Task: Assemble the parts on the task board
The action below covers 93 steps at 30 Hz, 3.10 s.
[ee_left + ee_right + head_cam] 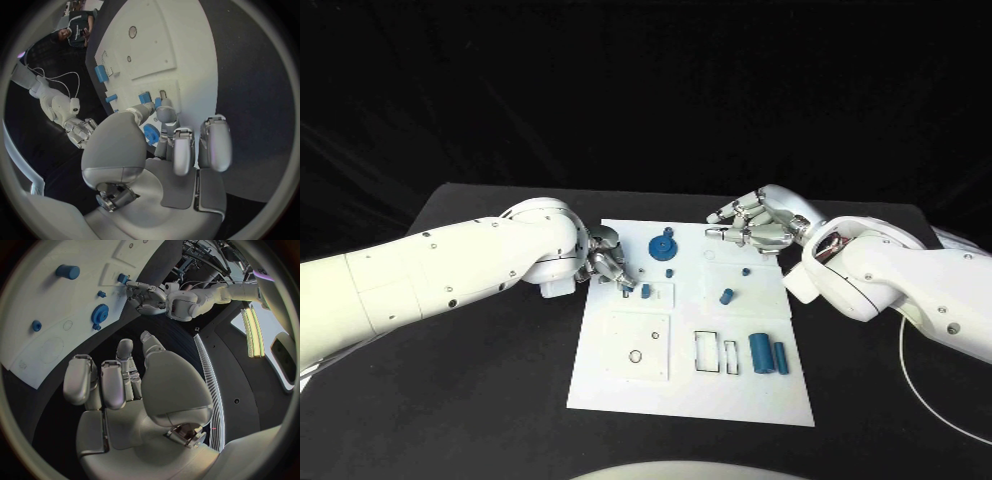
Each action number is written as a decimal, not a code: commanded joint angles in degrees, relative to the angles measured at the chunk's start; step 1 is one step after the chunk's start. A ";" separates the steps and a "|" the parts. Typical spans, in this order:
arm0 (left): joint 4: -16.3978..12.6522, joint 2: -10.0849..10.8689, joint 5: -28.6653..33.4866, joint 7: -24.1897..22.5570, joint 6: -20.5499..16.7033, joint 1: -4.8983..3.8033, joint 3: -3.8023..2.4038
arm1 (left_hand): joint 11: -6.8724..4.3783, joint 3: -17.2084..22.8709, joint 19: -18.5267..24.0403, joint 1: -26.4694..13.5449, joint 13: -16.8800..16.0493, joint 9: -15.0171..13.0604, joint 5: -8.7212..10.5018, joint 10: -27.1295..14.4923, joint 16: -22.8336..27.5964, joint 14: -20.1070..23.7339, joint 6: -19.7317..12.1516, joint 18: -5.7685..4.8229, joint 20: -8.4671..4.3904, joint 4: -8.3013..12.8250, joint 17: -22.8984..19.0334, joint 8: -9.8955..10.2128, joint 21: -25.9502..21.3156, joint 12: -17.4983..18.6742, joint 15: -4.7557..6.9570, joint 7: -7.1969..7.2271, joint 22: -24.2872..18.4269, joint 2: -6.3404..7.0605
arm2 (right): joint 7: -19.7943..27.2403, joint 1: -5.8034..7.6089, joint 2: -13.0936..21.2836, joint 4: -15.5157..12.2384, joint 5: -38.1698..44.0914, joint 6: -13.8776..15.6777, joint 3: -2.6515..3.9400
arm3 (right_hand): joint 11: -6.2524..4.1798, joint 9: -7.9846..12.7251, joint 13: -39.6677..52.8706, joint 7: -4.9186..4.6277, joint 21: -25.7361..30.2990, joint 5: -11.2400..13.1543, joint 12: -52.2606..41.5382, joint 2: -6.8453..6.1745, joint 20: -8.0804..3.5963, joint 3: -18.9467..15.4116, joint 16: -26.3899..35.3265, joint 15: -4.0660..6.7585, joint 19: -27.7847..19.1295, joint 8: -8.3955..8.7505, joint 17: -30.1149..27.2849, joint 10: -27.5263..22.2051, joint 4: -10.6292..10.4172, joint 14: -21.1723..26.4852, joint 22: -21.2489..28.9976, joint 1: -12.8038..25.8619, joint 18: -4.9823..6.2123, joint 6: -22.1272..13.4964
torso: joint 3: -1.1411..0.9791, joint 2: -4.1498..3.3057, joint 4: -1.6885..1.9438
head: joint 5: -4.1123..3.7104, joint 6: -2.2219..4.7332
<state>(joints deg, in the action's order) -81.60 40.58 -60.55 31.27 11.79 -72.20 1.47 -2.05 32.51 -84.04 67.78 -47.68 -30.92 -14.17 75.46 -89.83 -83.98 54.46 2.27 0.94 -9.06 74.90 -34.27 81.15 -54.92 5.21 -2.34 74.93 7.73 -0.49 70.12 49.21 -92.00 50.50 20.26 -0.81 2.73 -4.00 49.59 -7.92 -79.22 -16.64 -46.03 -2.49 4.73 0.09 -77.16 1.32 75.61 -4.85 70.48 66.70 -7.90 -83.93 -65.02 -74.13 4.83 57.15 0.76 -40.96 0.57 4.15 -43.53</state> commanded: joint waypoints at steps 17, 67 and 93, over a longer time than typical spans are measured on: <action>-0.71 0.54 -2.04 3.60 5.98 0.16 0.06 | -0.06 9.27 -3.36 -0.90 -0.03 0.46 -1.65 0.76 -0.17 -6.02 0.99 -0.17 -0.02 8.92 15.10 -0.25 0.58 -0.26 0.09 0.15 8.36 -0.29 | 0.19 -0.08 -0.03 -0.03 0.26 -0.89 -0.01 | 0.14 -0.02 -0.05 0.10 0.38 -0.21 0.08 0.25 0.14 -0.35 0.32 0.08 -0.33 -0.36 -0.07 -0.33 -0.04 -2.35 0.06 -0.37 0.41 0.41 | 0.01 0.04 0.00 | 0.10 -0.41; 1.81 -2.75 -2.05 5.10 6.54 0.18 0.27 | -0.45 -11.78 -3.46 -11.35 -1.71 4.86 -1.73 1.77 -0.17 -6.02 4.94 -0.23 -0.27 -0.46 15.10 1.78 0.59 -1.55 0.38 0.91 8.95 -1.81 | 0.15 -0.12 0.01 -0.10 0.20 -1.28 -0.01 | 0.18 -0.03 -0.23 0.07 0.52 -0.52 0.11 0.36 0.14 -0.84 0.46 0.06 -0.45 -0.40 -0.21 -0.43 -0.35 -2.32 0.28 -0.21 0.45 0.45 | -0.02 0.04 -0.05 | -0.03 -0.72; -2.17 2.51 8.92 -2.11 -11.78 -0.06 -1.26 | 0.14 -28.02 -1.11 -7.24 4.43 6.67 7.41 -2.42 -0.14 -6.01 2.85 1.53 -0.24 -7.37 15.05 2.10 -7.71 4.79 0.21 0.21 3.75 -4.12 | 0.13 -0.17 0.15 0.03 0.08 -1.38 -0.04 | 0.18 -0.03 -0.24 0.06 0.52 -0.52 0.09 0.37 0.14 -0.93 0.46 0.06 -0.44 -0.40 -0.20 -0.43 -0.43 -2.33 0.28 -0.13 0.45 0.45 | -0.04 0.04 -0.10 | -0.53 -0.41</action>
<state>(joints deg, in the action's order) -83.50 43.03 -56.51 33.42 5.20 -72.19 0.28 -2.04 4.70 -83.83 60.23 -44.07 -24.28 -6.59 73.53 -89.83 -83.97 57.56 3.20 0.73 -16.42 74.91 -32.24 74.28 -50.94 5.63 -2.03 74.91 3.59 -0.49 70.01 49.36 -91.94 50.46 19.65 -0.85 2.94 -4.00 49.40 -7.92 -78.95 -16.97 -46.03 -2.27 4.73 -0.63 -76.90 1.32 75.60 -5.07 70.37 66.50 -8.31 -83.93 -64.79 -74.35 4.83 57.15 0.74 -40.89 0.49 3.65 -43.96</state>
